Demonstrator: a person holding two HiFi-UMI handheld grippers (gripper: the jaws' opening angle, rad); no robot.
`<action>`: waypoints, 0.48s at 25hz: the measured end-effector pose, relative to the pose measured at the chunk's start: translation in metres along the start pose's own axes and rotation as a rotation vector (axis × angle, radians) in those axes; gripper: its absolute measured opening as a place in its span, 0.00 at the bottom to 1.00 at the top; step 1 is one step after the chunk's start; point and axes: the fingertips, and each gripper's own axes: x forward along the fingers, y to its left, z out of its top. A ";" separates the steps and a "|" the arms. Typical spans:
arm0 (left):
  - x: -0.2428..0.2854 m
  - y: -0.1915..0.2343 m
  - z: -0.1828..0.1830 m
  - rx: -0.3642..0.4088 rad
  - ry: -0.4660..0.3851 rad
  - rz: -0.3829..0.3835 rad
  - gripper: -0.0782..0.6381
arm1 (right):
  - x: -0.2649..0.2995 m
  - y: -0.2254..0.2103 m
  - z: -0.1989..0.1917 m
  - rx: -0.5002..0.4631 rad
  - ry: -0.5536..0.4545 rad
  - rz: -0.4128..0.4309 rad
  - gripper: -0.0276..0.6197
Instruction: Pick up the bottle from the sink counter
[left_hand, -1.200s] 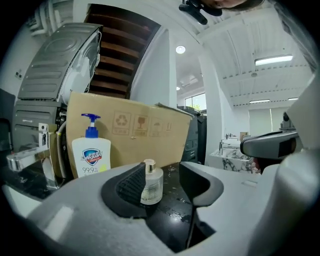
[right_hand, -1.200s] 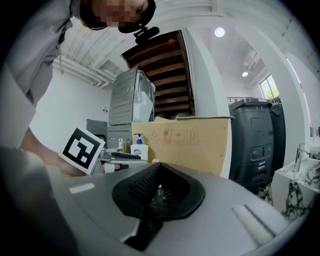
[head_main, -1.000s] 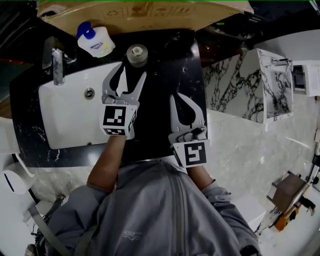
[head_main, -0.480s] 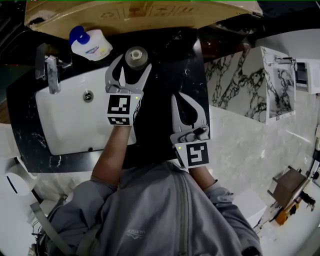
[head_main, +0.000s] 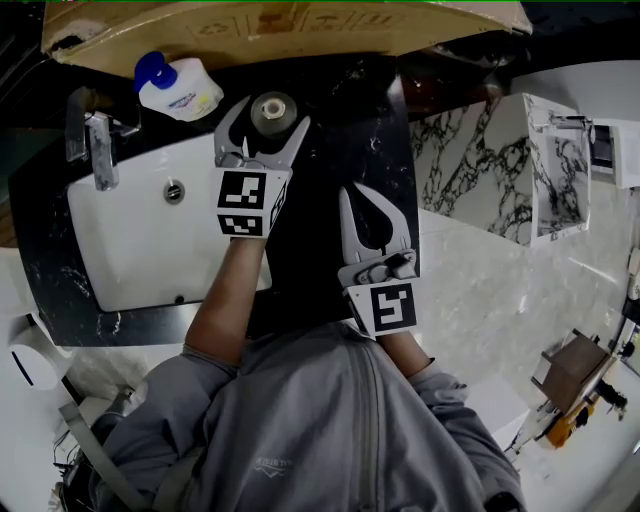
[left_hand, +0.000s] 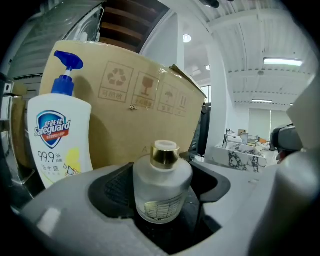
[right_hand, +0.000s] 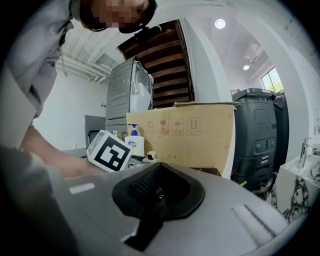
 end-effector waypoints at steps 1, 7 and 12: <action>0.001 0.000 0.000 0.000 -0.001 -0.002 0.58 | 0.000 0.001 0.000 -0.001 0.001 0.001 0.04; -0.001 -0.005 0.002 0.043 -0.005 -0.026 0.58 | -0.004 0.004 0.001 -0.010 0.001 -0.002 0.04; -0.014 -0.019 0.015 0.086 -0.037 -0.058 0.58 | -0.009 -0.001 0.008 -0.026 -0.011 -0.021 0.04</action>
